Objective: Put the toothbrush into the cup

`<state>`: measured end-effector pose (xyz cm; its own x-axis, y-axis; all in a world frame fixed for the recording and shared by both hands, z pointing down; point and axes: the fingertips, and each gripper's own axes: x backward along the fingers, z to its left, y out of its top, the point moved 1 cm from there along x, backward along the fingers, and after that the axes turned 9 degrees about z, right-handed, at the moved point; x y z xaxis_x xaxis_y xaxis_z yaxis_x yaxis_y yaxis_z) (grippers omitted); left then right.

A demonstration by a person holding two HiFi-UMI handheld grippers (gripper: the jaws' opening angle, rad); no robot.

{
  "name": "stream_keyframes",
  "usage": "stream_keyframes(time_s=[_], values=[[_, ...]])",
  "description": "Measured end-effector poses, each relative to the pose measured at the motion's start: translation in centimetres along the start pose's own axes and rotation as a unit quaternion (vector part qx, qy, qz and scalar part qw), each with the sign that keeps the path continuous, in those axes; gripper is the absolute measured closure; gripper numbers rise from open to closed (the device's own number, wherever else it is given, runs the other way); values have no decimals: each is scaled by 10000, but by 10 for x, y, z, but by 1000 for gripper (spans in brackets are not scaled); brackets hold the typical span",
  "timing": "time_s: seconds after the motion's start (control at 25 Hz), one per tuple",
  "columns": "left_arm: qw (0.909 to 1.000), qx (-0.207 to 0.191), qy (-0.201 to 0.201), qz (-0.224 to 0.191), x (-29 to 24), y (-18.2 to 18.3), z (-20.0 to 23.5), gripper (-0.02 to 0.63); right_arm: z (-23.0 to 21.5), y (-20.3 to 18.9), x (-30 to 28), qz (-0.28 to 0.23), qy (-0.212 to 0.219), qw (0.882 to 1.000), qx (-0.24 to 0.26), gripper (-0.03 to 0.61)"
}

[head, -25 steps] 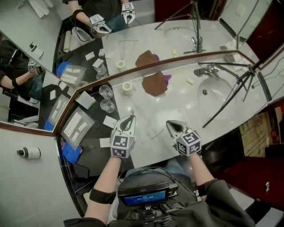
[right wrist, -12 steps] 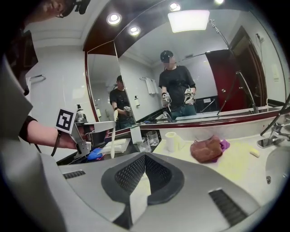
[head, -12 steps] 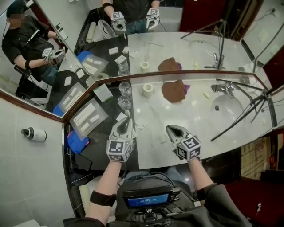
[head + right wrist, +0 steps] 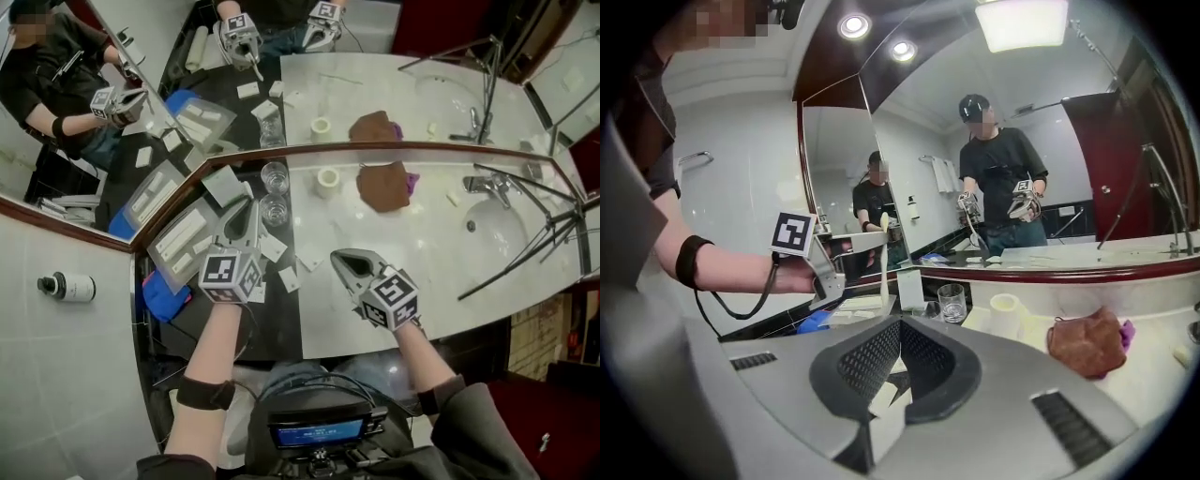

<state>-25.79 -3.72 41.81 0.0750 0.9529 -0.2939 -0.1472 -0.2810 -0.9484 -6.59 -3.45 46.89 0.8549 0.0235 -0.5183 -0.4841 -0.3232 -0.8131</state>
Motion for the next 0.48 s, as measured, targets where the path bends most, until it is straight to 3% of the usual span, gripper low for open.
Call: stream_keyframes(time_s=[0.48], values=[[9987,234,-117,-437,-65,14,55,597,18,16,-84,244,676,9967,370,568]])
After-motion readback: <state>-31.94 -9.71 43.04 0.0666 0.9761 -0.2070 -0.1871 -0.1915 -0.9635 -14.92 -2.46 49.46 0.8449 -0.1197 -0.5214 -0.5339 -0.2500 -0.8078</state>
